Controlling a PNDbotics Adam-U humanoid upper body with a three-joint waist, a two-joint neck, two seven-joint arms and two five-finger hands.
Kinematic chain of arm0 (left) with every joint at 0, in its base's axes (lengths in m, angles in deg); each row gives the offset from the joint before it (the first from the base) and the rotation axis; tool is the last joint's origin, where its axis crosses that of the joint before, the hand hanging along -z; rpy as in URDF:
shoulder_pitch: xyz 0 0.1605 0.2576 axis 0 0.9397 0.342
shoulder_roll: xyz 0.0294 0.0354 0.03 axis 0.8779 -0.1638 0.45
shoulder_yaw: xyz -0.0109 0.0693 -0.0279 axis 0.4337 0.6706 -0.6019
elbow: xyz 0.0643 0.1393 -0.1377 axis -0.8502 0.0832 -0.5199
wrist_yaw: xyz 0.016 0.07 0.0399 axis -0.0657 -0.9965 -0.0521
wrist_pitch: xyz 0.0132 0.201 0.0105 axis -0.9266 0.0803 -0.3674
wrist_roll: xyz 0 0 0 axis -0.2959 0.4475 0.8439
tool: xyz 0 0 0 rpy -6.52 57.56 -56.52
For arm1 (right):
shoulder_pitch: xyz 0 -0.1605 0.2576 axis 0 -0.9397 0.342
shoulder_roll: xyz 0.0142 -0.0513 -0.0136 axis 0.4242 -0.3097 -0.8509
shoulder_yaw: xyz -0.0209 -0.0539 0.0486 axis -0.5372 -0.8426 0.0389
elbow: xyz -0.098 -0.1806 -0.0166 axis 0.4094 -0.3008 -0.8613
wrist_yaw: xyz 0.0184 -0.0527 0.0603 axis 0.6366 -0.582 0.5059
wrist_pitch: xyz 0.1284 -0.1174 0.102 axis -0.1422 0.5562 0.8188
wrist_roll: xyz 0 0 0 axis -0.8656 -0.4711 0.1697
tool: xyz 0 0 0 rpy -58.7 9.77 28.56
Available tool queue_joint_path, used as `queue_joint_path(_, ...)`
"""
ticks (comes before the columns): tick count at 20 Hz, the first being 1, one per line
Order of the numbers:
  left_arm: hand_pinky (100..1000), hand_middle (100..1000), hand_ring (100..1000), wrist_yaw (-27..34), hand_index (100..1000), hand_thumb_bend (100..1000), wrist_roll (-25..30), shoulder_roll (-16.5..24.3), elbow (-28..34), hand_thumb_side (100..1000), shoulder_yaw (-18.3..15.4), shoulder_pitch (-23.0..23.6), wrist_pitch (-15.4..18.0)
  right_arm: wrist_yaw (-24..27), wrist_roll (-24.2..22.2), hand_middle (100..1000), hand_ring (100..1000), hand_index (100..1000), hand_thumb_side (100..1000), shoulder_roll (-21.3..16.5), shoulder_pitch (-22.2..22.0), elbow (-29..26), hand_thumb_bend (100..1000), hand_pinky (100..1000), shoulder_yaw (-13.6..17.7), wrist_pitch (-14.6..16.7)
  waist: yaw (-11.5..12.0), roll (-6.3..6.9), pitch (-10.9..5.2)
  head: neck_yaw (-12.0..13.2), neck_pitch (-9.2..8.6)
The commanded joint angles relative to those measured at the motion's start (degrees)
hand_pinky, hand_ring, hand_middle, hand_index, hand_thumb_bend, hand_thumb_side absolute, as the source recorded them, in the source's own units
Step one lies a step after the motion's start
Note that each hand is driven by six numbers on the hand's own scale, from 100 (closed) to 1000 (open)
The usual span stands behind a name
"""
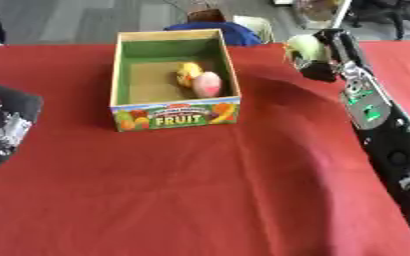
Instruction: Pick up objects on the table and place them in the box.
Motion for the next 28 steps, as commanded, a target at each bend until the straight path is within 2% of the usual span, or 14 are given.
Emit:
queue_joint_path(1, 585, 515, 524, 0.02, 565, 505, -0.12, 1.14, 1.19, 352, -0.49, -0.48, 0.09, 3.82, 0.16, 237, 730, 340, 228, -2.45, 0.97, -2.15, 100, 398, -0.53, -0.8, -0.06, 0.05, -1.45, -0.25, -0.39)
queue_joint_path(4, 585, 515, 524, 0.02, 565, 505, -0.11, 1.14, 1.19, 352, -0.47, -0.44, 0.07, 7.05, -0.06, 241, 732, 345, 215, -2.72, 0.98, -3.67, 100, 400, -1.67, -0.94, -0.03, -0.04, -1.53, -0.31, -0.34)
queue_joint_path(7, 586, 515, 524, 0.04, 565, 506, 0.03, 1.09, 1.16, 352, -0.33, -0.47, 0.07, 10.09, -1.34, 244, 732, 349, 173, -2.57, 1.65, -6.41, 100, 401, -4.11, -0.17, 0.08, -0.15, -1.63, -0.46, -0.33)
queue_joint_path(9, 586, 515, 524, 0.04, 565, 505, 0.08, 1.08, 1.14, 351, -0.3, -0.48, 0.08, 11.94, -2.72, 249, 732, 355, 102, -2.29, 2.44, -8.46, 100, 404, -6.27, 0.91, 0.28, -0.19, -1.68, -0.61, -0.34)
queue_joint_path(14, 586, 515, 524, 0.09, 564, 508, 0.16, 1.0, 1.15, 351, -0.21, -0.55, 0.09, 15.52, -6.98, 259, 732, 368, 100, -0.93, 4.67, -11.37, 100, 410, -11.52, 4.35, 1.09, -0.44, -1.72, -0.9, -0.34)
queue_joint_path(18, 585, 515, 524, 0.15, 564, 508, 0.29, 0.86, 1.16, 351, -0.06, -0.7, 0.09, 13.07, -10.09, 275, 731, 384, 100, 1.57, 6.68, -11.76, 100, 422, -14.03, 7.56, 1.96, -0.68, -1.64, -1.26, -0.43)
queue_joint_path(22, 585, 515, 523, 0.24, 564, 508, 0.47, 0.68, 1.19, 350, 0.1, -1.09, 0.1, 9.36, -11.92, 308, 754, 421, 100, 4.4, 7.85, -10.87, 100, 463, -15.2, 11.25, 3.17, -0.72, -1.43, -1.62, -0.73)
queue_joint_path(28, 585, 514, 523, 0.45, 563, 510, 0.82, 0.44, 1.34, 350, 0.44, -1.91, 0.1, 3.04, -13.27, 400, 806, 487, 100, 7.5, 8.45, -6.86, 100, 577, -14.94, 17.57, 5.22, -0.88, -0.8, -2.17, -1.33)
